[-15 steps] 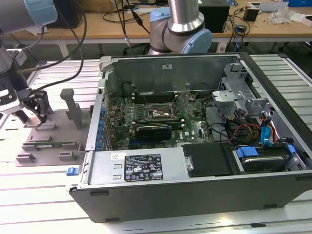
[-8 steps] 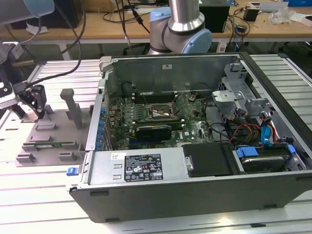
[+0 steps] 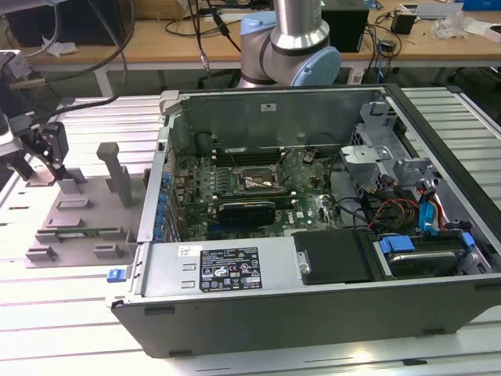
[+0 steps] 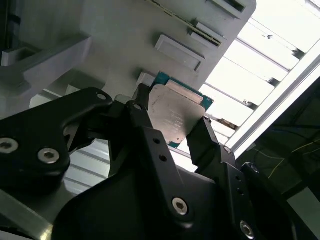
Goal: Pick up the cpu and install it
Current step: 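Pick up the cpu and move it towards the insertion slot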
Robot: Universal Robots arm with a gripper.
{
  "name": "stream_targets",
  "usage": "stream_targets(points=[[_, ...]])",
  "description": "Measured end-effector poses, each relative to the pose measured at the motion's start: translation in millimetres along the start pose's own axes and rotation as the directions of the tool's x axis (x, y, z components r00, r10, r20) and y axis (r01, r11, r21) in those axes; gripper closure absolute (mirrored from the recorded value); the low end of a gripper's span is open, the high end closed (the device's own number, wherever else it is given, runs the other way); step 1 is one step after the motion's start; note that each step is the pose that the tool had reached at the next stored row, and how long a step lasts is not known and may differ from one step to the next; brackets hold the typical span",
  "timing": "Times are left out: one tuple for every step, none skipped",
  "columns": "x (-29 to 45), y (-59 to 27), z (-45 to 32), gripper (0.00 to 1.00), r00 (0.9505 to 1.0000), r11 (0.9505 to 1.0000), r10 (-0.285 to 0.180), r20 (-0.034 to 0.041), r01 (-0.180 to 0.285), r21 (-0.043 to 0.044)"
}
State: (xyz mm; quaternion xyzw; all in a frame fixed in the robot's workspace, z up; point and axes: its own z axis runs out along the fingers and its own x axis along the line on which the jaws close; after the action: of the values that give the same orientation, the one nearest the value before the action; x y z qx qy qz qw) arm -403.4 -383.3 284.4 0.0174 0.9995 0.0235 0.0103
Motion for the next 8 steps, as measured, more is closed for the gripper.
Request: stream_targets(points=[[0.0, 0.2, -2.2, 0.45, 1.0, 1.0, 0.0, -0.0001, 0.0, 0.0], [-0.1, 0.4, -4.0, 0.45, 1.0, 1.0, 0.0, 0.0, 0.0, 0.0], [-0.2, 0.6, -7.2, 0.45, 1.0, 1.0, 0.0, -0.0001, 0.0, 0.0], [-0.2, 1.0, -12.5, 0.45, 1.0, 1.0, 0.0, 0.0, 0.0, -0.0001], [-0.3, 1.3, -16.1, 0.45, 1.0, 1.0, 0.0, -0.0001, 0.0, 0.0], [-0.4, 1.7, -20.2, 0.45, 1.0, 1.0, 0.0, 0.0, 0.0, 0.0], [-0.4, 2.1, -23.7, 0.45, 1.0, 1.0, 0.0, 0.0001, 0.0, -0.0001], [-0.5, 2.5, -28.0, 0.45, 1.0, 1.0, 0.0, 0.0, 0.0, -0.0001]])
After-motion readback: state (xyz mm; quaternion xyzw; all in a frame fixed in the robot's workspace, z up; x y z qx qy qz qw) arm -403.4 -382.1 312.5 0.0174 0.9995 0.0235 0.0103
